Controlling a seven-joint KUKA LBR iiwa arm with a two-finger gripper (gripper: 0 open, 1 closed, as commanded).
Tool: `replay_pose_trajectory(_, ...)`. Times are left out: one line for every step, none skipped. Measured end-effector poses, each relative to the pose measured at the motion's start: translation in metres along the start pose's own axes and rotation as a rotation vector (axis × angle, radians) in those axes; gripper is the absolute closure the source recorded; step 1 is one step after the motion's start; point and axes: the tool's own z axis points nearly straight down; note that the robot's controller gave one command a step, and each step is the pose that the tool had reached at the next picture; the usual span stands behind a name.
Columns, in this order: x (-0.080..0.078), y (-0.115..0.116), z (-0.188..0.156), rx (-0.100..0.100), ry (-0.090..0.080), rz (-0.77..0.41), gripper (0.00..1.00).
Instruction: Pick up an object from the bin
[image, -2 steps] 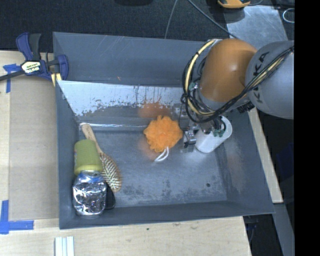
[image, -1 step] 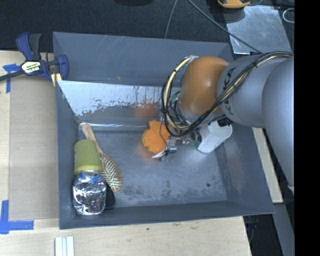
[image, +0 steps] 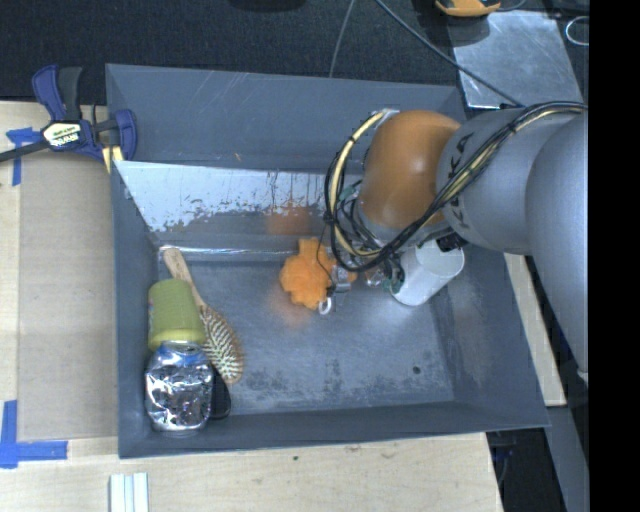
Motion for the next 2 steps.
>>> replay_pose_trajectory(0.041, 0.046, -0.058, -0.001, -0.004, -0.321, 1.00)
replay_pose_trajectory(0.012, 0.074, -0.184, -0.001, -0.018, -0.344, 1.00)
